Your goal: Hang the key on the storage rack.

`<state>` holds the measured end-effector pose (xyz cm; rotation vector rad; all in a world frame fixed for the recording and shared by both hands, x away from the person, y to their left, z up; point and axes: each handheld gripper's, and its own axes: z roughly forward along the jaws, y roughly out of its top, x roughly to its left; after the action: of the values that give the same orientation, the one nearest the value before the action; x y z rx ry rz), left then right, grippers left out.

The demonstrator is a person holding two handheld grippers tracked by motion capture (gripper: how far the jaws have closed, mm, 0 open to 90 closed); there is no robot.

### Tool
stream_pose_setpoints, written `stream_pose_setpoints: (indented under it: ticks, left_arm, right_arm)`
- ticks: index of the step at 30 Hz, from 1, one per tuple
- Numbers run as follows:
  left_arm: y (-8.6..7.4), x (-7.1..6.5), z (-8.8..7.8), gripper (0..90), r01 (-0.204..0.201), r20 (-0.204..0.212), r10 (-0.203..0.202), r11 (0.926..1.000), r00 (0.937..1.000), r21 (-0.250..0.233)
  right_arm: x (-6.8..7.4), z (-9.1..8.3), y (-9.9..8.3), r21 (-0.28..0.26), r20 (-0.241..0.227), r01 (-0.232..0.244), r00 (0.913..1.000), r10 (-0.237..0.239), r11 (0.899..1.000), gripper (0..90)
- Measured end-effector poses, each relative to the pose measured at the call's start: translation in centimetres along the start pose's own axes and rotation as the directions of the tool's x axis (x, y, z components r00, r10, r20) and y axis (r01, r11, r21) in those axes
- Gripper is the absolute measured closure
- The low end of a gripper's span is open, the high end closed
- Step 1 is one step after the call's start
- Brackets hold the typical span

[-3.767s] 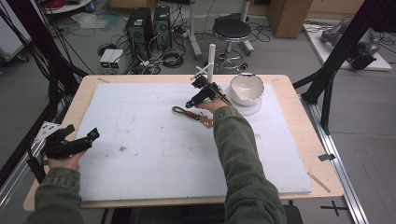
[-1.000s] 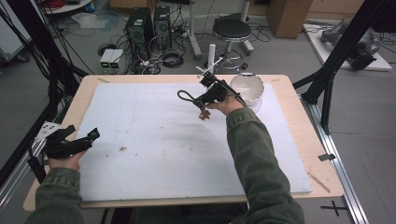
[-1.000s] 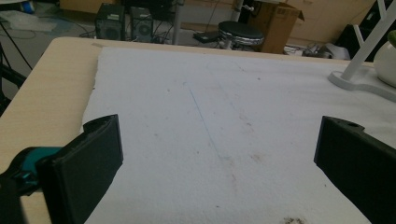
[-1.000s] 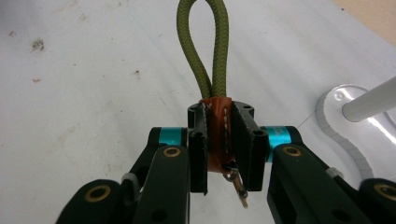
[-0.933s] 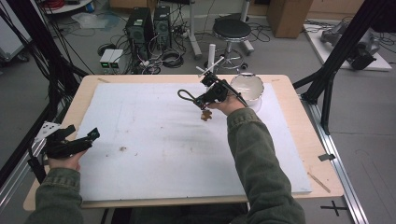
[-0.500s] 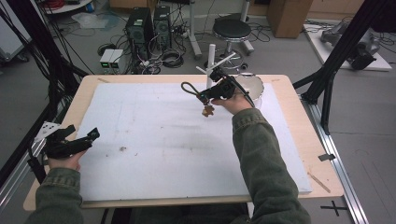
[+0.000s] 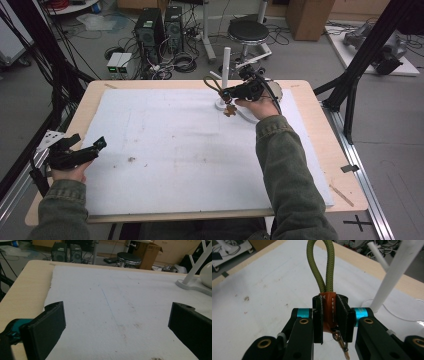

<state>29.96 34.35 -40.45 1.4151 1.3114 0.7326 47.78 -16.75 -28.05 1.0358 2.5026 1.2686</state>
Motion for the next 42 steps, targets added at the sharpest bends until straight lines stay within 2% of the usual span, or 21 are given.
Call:
stream_pose_setpoints:
  ticks: [12, 23, 26, 42]
  left_arm:
    - [0.0, 0.1, 0.0, 1.7, 0.006, -0.001, -0.006, 1.0, 1.0, -0.002]
    - [0.0, 0.1, 0.0, 1.7, 0.006, -0.001, -0.006, 1.0, 1.0, -0.002]
    - [0.0, 0.2, 0.0, 1.7, 0.004, -0.002, -0.004, 1.0, 1.0, -0.001]
    - [0.0, 0.2, 0.0, 1.7, 0.007, -0.005, -0.007, 1.0, 1.0, -0.003]
  right_arm:
    - [-1.3, -1.9, -0.3, -0.099, 0.038, -0.047, 0.998, 0.051, 0.994, 76.8]
    - [-2.3, -2.6, -0.5, -0.164, 0.082, -0.106, 0.9893, 0.12, 0.981, 76.5]
    - [-2.5, -2.6, -0.5, -0.167, 0.076, -0.127, 0.9871, 0.141, 0.978, 76.4]
    - [-3.4, -1.1, -0.6, -0.128, 0.117, -0.191, 0.9715, 0.206, 0.973, 76.4]
